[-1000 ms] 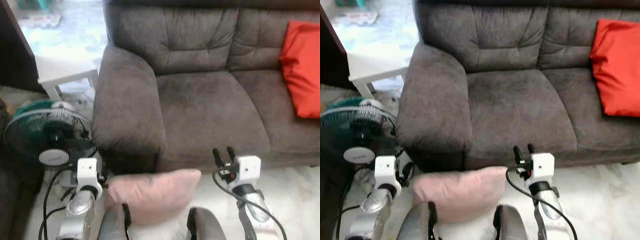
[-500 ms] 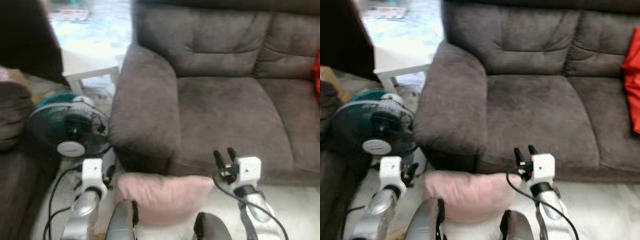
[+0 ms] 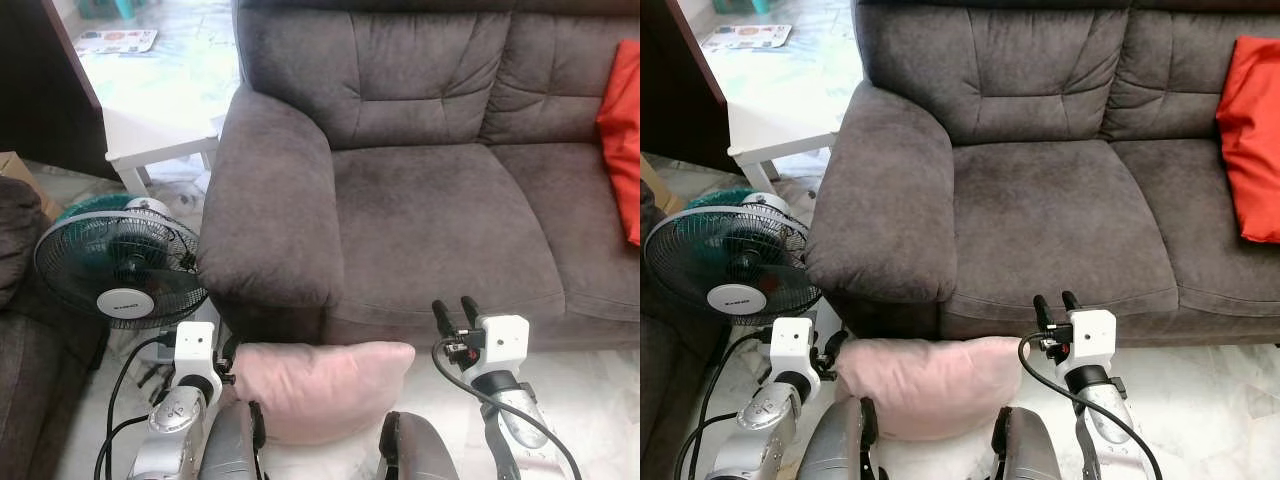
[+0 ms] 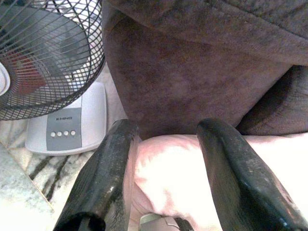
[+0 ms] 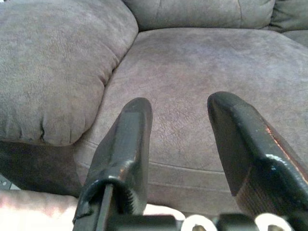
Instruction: Move the pillow to the sofa from floor
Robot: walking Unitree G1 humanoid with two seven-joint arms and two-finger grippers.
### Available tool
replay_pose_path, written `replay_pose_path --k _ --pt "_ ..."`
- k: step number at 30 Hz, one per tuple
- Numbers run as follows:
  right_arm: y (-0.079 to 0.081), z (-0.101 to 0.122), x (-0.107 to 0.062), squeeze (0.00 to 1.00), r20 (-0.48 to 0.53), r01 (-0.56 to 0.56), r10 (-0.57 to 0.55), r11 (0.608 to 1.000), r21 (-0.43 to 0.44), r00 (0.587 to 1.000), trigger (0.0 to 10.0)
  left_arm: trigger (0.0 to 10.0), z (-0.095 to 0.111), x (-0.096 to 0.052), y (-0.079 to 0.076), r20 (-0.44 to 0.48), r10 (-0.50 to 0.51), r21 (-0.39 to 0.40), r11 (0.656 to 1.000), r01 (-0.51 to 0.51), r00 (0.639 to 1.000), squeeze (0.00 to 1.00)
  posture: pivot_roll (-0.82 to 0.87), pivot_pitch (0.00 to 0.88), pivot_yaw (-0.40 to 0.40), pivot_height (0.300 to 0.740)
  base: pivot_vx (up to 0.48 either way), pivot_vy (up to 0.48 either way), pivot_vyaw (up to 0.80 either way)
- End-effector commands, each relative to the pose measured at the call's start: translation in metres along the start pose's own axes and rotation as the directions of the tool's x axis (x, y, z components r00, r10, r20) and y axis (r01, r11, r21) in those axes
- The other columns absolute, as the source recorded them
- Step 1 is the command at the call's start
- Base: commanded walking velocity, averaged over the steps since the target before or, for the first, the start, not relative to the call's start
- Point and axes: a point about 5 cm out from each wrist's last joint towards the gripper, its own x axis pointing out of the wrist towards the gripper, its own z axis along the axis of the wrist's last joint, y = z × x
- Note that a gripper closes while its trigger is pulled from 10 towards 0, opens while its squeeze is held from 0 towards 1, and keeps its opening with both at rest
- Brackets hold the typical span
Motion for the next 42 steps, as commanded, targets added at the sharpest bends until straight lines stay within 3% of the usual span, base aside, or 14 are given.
replay_pose_path --k 1,7,12,18,23,34,42 --pt "-0.001 -0.002 -0.002 0.00 -0.013 0.005 -0.005 1.000 0.006 1.000 10.0 10.0 -0.004 -0.001 -0.001 -0.016 -0.010 0.010 1.000 0.010 1.000 0.00 0.10 0.080 -0.033 0.590 0.000 0.000 0.00" --pt "-0.003 -0.002 0.000 0.00 -0.016 0.018 -0.018 1.000 0.005 1.000 10.0 10.0 -0.011 0.001 -0.004 -0.060 -0.040 0.013 0.999 0.041 0.997 0.00 0.10 0.070 -0.028 0.590 0.000 0.000 0.00" --pt "-0.002 -0.001 0.000 0.00 -0.011 0.014 -0.014 1.000 0.005 1.000 10.0 10.0 -0.028 0.001 0.002 -0.160 -0.026 -0.030 0.999 0.022 0.987 0.00 0.10 0.067 -0.025 0.590 0.000 0.000 0.00" --pt "-0.002 -0.001 0.000 0.00 -0.011 0.017 -0.017 1.000 0.004 1.000 10.0 10.0 -0.036 0.002 0.007 -0.203 -0.016 -0.020 1.000 0.012 0.979 0.00 0.10 0.074 -0.031 0.590 0.000 0.000 0.00" --pt "-0.001 0.000 0.001 0.00 -0.008 0.013 -0.013 1.000 0.006 1.000 10.0 10.0 -0.034 0.011 0.014 -0.214 0.010 -0.021 1.000 -0.014 0.977 0.00 0.11 0.078 -0.035 0.590 0.000 0.000 0.00" --pt "-0.004 0.003 0.002 0.00 0.001 0.026 -0.026 1.000 0.005 1.000 10.0 10.0 -0.031 0.023 0.002 -0.256 -0.045 0.007 0.999 0.049 0.966 0.00 0.09 0.087 -0.037 0.590 0.000 0.000 0.00" --pt "-0.003 0.004 0.004 0.00 -0.001 0.021 -0.021 1.000 0.009 1.000 10.0 10.0 -0.031 0.023 0.004 -0.245 -0.040 0.003 0.999 0.042 0.969 0.00 0.10 0.090 -0.041 0.590 0.000 0.000 0.00"
